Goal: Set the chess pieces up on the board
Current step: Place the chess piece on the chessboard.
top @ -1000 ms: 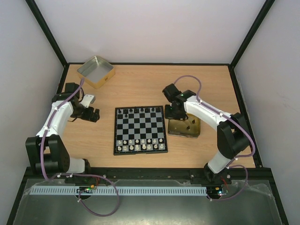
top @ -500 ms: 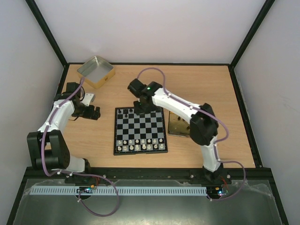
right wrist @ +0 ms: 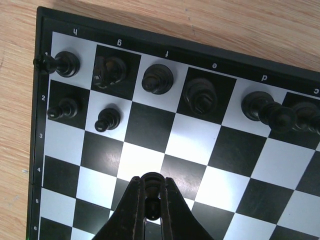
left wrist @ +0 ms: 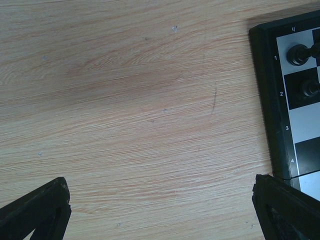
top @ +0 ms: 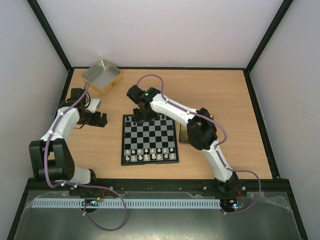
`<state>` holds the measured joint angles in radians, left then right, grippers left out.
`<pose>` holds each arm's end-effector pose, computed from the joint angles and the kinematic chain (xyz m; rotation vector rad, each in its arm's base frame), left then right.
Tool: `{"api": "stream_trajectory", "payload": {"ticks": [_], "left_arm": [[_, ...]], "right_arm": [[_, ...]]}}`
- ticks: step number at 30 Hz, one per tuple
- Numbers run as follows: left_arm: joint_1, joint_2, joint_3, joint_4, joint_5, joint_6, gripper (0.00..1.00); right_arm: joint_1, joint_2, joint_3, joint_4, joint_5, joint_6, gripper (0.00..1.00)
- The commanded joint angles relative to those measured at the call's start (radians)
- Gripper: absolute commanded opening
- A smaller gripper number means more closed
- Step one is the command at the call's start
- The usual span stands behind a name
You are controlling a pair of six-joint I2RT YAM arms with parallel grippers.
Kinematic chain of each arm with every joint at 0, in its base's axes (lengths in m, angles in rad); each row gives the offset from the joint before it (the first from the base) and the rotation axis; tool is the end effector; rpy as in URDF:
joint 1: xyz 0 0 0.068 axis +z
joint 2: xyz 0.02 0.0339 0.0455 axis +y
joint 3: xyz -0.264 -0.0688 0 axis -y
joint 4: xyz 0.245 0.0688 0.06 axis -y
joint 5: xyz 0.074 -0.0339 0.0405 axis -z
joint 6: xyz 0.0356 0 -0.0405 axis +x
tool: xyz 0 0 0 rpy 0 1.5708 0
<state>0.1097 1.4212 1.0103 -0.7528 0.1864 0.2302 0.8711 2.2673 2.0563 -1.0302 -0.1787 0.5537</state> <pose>0.2715 0.0233 0.2316 0.2150 2.6977 -0.1548 0.3022 0.3688 0.2202 -0.5119 2.9189 0.5230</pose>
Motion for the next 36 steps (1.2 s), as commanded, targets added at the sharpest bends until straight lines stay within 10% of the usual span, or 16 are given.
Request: {"api": "stream_trajectory", "payload": {"ticks": [1,36], "left_arm": [[0.0,-0.027,-0.015,0.001,0.005,-0.013,0.99],[0.007,-0.013,-0.016,0.002,0.039,-0.014,0.99]], "right_arm": [[0.006,0.051,0.058,-0.014,0.009,0.013,0.04],[0.004,0.18,0.172,-0.019,0.004,0.008,0.08]]}}
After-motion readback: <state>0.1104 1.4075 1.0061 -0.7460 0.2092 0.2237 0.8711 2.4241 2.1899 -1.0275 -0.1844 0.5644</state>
